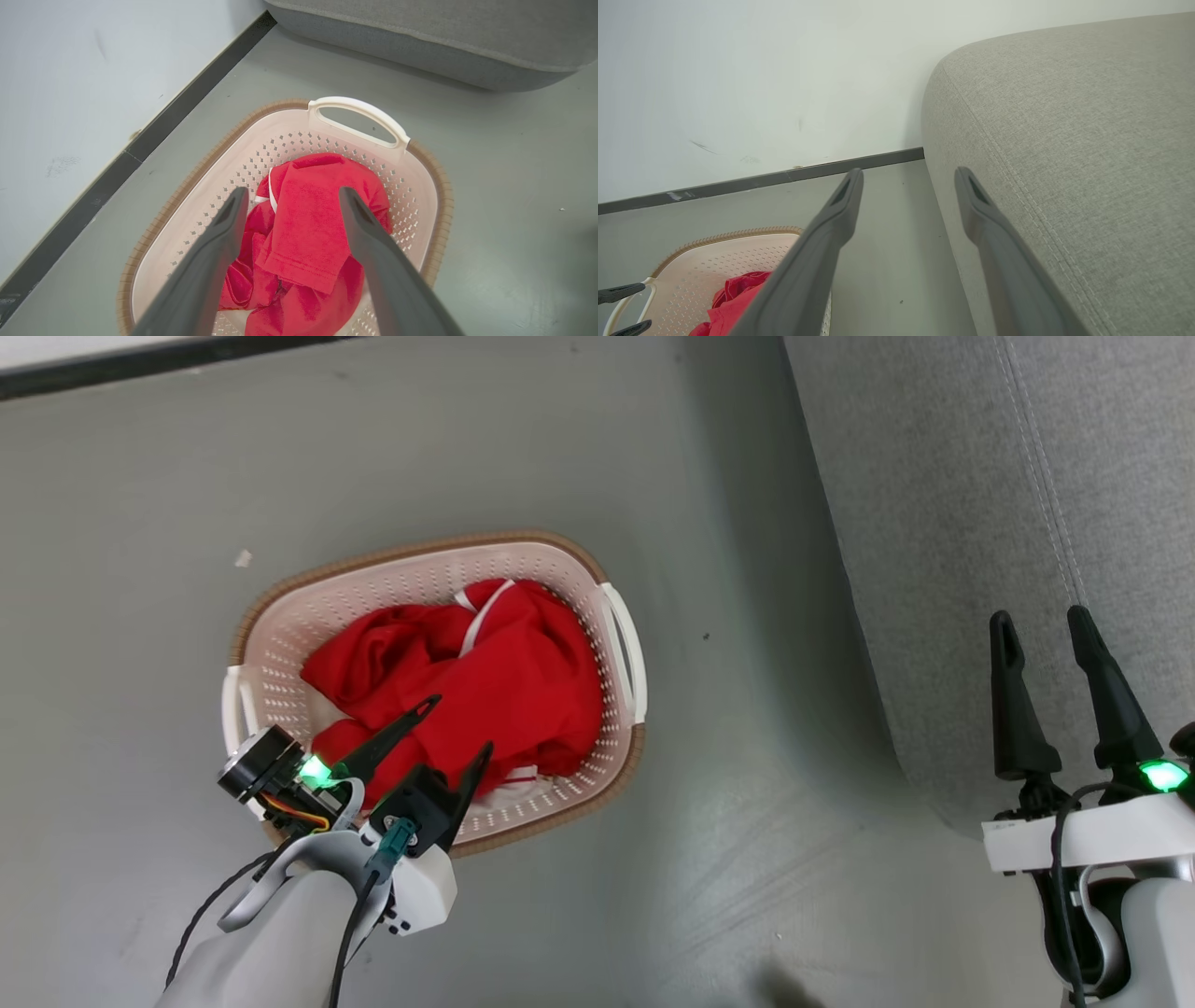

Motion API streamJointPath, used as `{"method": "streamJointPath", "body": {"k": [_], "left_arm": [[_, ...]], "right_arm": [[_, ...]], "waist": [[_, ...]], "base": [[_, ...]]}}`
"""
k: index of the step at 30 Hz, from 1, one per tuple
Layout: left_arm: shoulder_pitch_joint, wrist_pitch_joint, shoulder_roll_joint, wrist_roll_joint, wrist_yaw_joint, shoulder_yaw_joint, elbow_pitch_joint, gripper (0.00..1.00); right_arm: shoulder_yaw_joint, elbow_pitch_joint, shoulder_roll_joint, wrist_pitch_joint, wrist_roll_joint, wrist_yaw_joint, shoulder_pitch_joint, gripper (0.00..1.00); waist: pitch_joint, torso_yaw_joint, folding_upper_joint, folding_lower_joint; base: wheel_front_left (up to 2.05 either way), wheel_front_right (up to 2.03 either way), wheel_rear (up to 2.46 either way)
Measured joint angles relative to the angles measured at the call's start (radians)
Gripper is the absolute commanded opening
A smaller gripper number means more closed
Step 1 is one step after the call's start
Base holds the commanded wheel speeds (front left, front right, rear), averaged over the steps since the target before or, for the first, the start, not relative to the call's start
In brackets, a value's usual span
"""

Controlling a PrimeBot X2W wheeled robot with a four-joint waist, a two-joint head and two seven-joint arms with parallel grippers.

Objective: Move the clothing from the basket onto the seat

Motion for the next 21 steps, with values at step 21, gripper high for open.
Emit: {"method": "streamJointPath", "body": {"k": [21], "left_arm": [[-0.081,-0.003,0.012,0.074,-0.007,-0.052,0.109,1.00]], "right_arm": [[0.048,0.010,0.000,-0.002,0.060,0.000,-0.088,1.00]], "waist": [[0.147,-0.116,0.0000,0.0000]], "base": [[0.00,0.00,0.00]]}}
